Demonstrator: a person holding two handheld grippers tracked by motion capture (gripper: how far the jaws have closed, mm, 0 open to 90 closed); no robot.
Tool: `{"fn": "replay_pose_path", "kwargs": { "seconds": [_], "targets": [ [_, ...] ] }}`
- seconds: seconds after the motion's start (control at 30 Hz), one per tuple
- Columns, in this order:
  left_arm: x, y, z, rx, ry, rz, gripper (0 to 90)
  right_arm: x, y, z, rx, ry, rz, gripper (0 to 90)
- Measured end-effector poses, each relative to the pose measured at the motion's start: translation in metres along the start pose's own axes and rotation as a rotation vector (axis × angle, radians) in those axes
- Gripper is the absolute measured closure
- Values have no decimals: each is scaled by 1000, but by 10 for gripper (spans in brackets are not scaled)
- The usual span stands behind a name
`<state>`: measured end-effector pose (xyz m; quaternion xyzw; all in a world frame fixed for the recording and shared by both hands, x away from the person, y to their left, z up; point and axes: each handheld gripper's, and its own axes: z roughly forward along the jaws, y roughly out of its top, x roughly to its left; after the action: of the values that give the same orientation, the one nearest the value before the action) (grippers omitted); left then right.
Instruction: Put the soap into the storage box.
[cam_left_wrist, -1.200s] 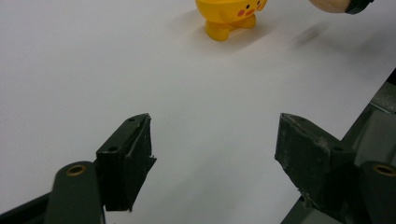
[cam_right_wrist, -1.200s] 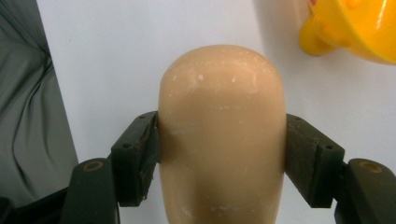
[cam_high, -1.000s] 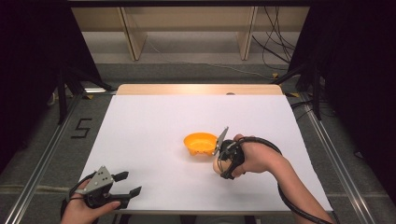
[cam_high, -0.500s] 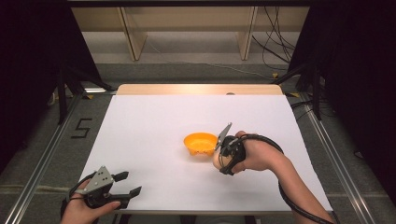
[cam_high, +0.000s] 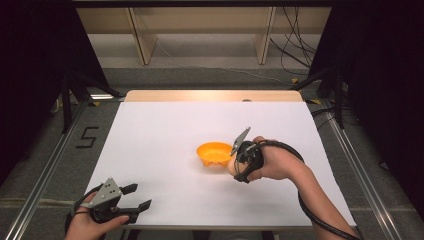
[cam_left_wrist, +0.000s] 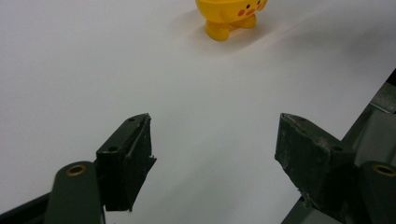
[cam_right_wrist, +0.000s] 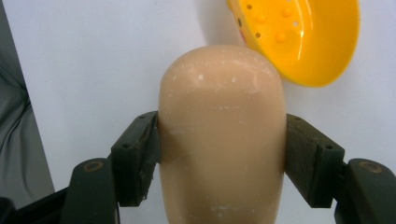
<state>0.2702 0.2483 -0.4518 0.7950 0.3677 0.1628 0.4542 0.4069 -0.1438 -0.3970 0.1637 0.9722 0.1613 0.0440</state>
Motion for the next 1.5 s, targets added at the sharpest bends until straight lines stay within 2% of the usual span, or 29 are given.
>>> {"fn": "replay_pose_path", "kwargs": {
  "seconds": [0.03,0.1,0.13,0.3,0.33,0.4,0.43,0.53,0.6,0.7,0.8,0.87,0.93,0.97,1.0,1.07,1.1,1.17,1.23,1.5],
  "targets": [
    [0,0,0,0,0,0,269,1,0,-1,11,-11,33,340],
    [0,0,0,-1,-1,-1,269,-1,1,0,-10,-3,2,340],
    [0,0,0,-1,0,0,269,0,1,-1,-16,-7,12,340],
    [0,0,0,-1,0,-1,269,-4,3,-3,-36,-20,-1,341],
    [0,0,0,-1,0,-1,269,-3,3,-4,-36,-18,24,340],
    [0,0,0,-7,-10,-2,269,-4,3,-3,-41,-15,7,340],
    [0,0,0,-5,-3,-1,269,-4,4,-5,-24,-22,40,340],
    [0,0,0,-8,-8,-2,269,-7,5,-5,-52,-21,12,340],
    [0,0,0,-8,-9,-2,269,-7,5,-6,-43,-18,29,340],
    [0,0,0,-8,-9,-2,269,-9,7,-6,-53,-18,11,340],
    [0,0,0,-8,-9,-2,269,-10,8,-6,-72,-36,16,340],
    [1,0,0,-4,-8,3,269,-9,8,-7,-74,-39,33,340],
    [1,0,0,-3,-8,4,269,-10,9,-7,-81,-39,32,340],
    [0,0,0,-7,-10,-1,269,-11,10,-8,-82,-47,14,340],
    [1,0,0,-2,-9,5,269,-10,10,-8,-80,-40,37,341],
    [0,0,0,-8,-10,-3,269,-10,10,-8,-84,-41,36,340],
    [1,0,0,-3,-8,4,269,-12,11,-8,-98,-42,15,341],
    [1,0,0,-3,-8,5,269,-11,11,-9,-97,-44,43,340],
    [1,0,0,-2,-9,5,269,-13,12,-9,-102,-44,21,341],
    [1,0,0,-3,-8,5,269,-16,13,-8,-120,-55,26,340]
  ]
}}
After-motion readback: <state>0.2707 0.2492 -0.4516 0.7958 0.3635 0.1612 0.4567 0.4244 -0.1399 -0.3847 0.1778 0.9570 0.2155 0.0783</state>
